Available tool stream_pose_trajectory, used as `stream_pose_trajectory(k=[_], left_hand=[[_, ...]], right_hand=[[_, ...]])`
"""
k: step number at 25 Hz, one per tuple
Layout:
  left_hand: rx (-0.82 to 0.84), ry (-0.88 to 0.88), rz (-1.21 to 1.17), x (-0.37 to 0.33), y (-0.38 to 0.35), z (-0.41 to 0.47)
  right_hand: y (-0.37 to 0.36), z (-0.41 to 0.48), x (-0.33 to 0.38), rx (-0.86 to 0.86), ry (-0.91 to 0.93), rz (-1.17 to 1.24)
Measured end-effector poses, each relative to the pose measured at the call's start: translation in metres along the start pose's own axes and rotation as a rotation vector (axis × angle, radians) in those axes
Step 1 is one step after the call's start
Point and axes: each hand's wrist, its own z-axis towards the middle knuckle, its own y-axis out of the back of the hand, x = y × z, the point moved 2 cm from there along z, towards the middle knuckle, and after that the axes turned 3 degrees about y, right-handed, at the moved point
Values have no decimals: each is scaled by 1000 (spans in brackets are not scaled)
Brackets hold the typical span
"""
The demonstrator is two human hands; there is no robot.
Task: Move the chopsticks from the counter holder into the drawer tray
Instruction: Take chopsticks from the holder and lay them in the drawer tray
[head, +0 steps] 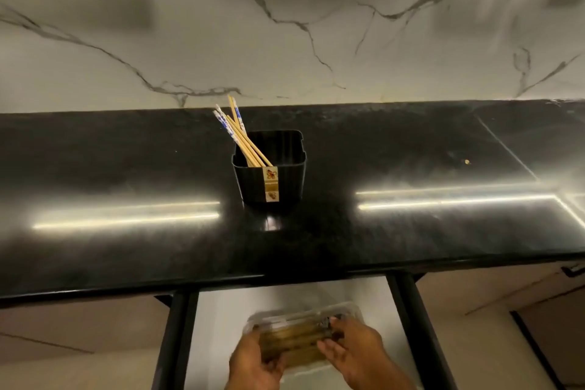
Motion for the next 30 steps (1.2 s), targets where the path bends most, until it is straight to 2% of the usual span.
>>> stream_pose_trajectory(k=[2,5,7,9,11,13,15,19,22,27,30], left_hand=[[87,17,-8,-11,-1,-13],[163,18,-75,-37,-11,-33],[179,-27,-103,-54,-22,-51],[189,-47,-110,-67,-29,-62],[235,-38,-70,-74,-30,-69],[274,-25,-42,-80,-30,-71],[269,-65,-10,-84,-24,-66],[173,-167,163,-94,-8,-55],[125,-195,162,-99,-4,-49],[264,-103,-133,-106,-23,-51],[308,-248,-184,-126,-37,-67]], right_hand=[[-23,-41,23,37,209,-62],[-81,-115,84,172,875,-275],[-134,-140,126,246,1232,-331],[-198,-129,162,262,1372,-446],[-264,-100,193,273,1338,-696],[-317,-66,216,298,1230,-928],[-346,-45,226,329,1109,-1062],[-362,-33,227,406,1051,-1090],[-362,-34,226,444,1059,-1032],[-352,-38,231,541,1031,-1096],[-343,-40,233,666,983,-1159]])
